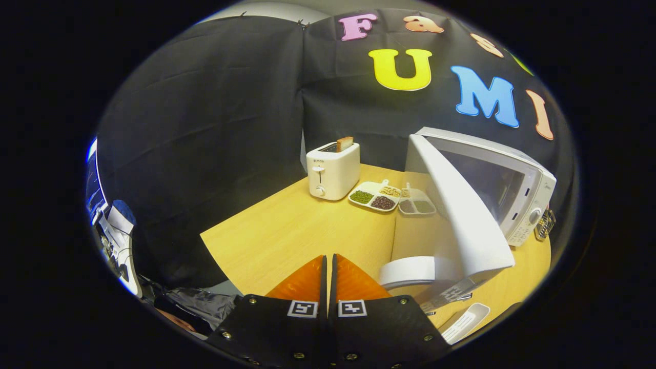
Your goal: Open the microwave, put the food inside, and close the microwave door.
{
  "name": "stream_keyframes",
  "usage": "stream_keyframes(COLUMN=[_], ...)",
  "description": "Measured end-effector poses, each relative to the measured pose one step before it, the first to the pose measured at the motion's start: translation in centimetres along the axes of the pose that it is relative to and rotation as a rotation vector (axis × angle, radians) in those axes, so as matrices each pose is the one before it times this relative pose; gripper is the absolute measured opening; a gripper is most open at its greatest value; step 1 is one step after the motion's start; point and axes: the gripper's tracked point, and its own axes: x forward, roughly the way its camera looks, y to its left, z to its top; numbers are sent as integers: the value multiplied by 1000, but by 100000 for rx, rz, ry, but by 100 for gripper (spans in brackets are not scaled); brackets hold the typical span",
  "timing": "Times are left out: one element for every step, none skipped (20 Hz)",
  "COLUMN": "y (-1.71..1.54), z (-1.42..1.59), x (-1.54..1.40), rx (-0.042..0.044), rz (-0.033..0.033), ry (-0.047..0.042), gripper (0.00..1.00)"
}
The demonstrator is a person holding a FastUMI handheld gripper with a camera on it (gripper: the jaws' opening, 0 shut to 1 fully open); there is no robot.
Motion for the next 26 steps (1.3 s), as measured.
stream_keyframes(y=[-799, -738, -742, -732, -799, -758, -810, -780, -773, -685, -798, -740, -809, -713, -775, -766, -777, -798, -692, -726, -793, -775, -734, -719, -698, -585], z=[-86, -48, -69, -135, -63, -64, -20, 53, 30, 43, 24, 80, 186, 271, 217, 168, 262, 179, 93, 110, 197, 134, 157, 15, 115, 95], x=[-225, -243, -256, -122, -174, -184, -153, -81, -106, -51, -20, 80, -24, -50, 13, 88, 14, 82, 23, 88, 50, 102, 151, 179, 255, 257], rx=[200, 434, 738, 649, 158, -152, -70, 112, 336, 456, 459, 500, 566, 597, 614, 579, 458, 303, 400, 334, 157, 172, 80, 122, 253, 353], rz=[-898, -923, -722, -741, -967, -1116, -1184, -986, -824, -824, -965, -915, -984, -1039, -999, -925, -896, -889, -810, -870, -954, -970, -933, -888, -754, -663], ry=[133, 218, 211, 183, 148, 134, -34, -54, -4, 137, 219, -56, -299, -320, -436, -369, -364, 28, -122, -166, -116, -100, -129, 64, -27, 92], gripper=[1, 1, 1, 1, 1, 1, 1, 1, 1, 1, 1, 1, 1, 1, 1, 1, 1, 1, 1, 1, 1, 1, 1, 1, 1, 1])
